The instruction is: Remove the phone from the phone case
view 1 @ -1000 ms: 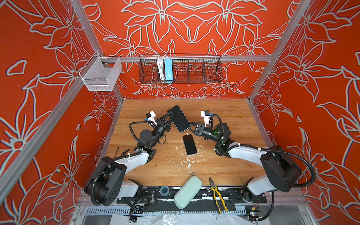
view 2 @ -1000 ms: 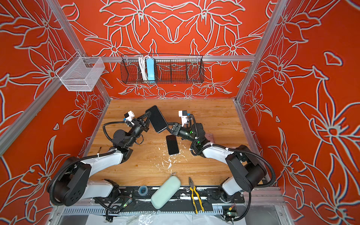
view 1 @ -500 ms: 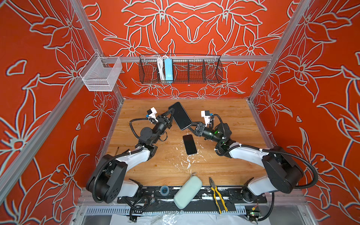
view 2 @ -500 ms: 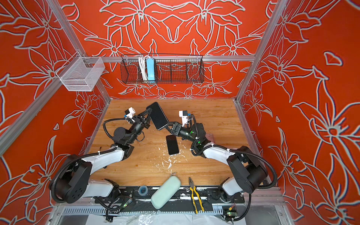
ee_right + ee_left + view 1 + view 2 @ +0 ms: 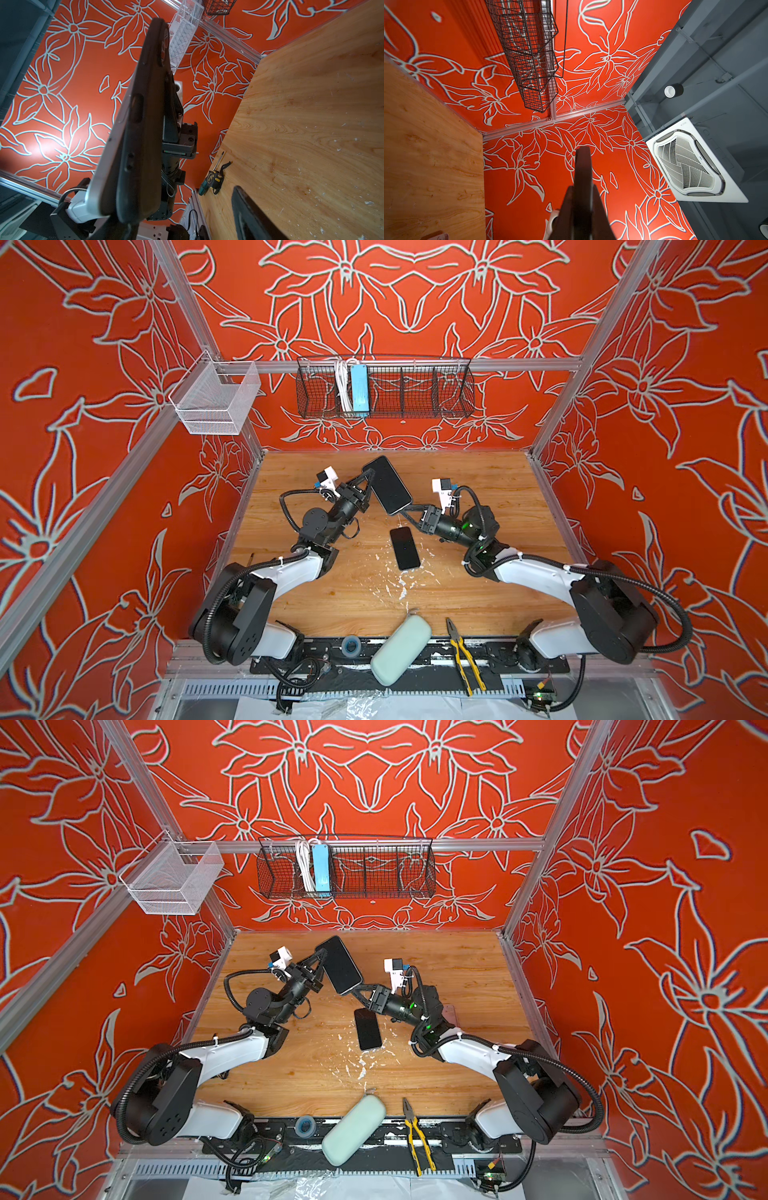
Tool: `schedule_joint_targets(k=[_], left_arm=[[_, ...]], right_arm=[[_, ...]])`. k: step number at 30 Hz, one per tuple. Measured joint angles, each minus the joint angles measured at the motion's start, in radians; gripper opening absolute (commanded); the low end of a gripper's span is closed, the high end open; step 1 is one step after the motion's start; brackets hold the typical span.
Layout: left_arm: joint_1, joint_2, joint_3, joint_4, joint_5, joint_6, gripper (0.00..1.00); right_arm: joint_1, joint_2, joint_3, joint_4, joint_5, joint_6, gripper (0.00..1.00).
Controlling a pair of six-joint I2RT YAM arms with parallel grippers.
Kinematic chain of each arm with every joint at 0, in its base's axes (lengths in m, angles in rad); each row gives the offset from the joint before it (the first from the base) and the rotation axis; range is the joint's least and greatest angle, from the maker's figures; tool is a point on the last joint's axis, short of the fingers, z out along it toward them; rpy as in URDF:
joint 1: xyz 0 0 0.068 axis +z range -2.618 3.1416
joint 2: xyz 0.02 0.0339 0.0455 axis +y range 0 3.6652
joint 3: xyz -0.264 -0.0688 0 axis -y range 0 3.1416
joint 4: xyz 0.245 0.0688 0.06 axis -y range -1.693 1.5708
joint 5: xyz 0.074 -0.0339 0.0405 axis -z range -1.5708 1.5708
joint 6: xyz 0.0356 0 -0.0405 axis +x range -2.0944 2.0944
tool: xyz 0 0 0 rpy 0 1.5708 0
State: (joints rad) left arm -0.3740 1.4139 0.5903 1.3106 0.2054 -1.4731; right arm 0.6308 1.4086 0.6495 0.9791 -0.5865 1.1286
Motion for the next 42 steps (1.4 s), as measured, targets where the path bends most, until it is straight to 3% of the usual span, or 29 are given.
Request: schedule_joint_targets(k=[7,13,42], left_arm=[[0.0,-0.001,-0.028,-0.002,-0.009,0.008,0.0],[0.0,-0.001,-0.034,-0.008,-0.013,0.012,0.0],[0.0,0.009,-0.048,-0.015,-0.025,0.018,0.0]], right_arm=[[0.004,-0.005,0.0,-0.014,-0.006,-0.016,0.39],[0.004,-0.019,0.0,-0.035,-0.006,-0.027,0.3],[0.004,-0.023,0.0,-0.048,-0.006,-0.021,0.15]])
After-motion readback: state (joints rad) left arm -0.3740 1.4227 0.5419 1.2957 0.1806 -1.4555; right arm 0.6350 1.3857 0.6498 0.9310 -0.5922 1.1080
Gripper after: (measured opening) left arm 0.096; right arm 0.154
